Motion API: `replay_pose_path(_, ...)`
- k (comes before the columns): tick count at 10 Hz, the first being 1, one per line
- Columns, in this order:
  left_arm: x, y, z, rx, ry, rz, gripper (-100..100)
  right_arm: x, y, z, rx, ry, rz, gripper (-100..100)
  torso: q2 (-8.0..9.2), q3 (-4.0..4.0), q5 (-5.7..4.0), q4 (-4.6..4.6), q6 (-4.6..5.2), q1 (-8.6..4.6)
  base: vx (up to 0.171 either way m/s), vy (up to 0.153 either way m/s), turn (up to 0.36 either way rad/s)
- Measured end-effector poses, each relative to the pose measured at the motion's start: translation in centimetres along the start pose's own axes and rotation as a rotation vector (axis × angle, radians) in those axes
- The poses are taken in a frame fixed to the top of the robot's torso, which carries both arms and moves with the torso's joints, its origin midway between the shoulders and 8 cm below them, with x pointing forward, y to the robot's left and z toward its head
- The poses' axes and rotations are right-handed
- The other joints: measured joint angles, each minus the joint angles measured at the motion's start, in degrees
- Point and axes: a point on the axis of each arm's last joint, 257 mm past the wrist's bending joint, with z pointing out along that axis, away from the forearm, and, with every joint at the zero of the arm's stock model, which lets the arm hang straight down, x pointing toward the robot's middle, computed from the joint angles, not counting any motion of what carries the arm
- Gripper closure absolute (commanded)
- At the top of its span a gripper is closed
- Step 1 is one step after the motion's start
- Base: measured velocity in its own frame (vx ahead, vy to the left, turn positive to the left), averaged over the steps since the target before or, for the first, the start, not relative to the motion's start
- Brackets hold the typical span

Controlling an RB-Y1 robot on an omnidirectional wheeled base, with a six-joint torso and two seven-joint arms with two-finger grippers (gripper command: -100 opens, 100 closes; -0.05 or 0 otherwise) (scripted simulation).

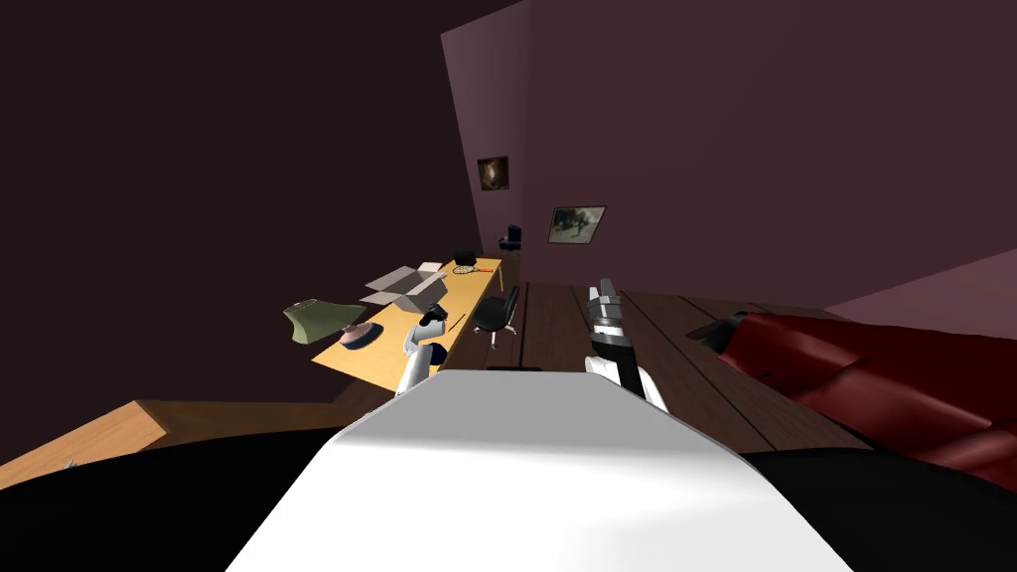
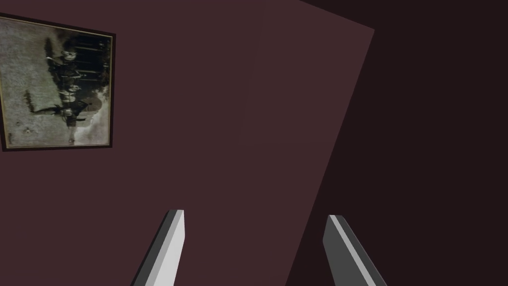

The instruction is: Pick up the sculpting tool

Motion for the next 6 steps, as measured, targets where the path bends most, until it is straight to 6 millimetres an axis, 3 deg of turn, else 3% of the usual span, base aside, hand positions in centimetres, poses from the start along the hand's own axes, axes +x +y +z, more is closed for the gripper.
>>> replay_pose_path(6,-1.5,6.2,1.5,-0.217,-0.107,-0.134,-100,0.0,0.0,0.0,0.000,0.000,0.000,0,-0.04,-0.03,0.02,-0.01,-0.02,0.06,0.032,0.039,-0.028)
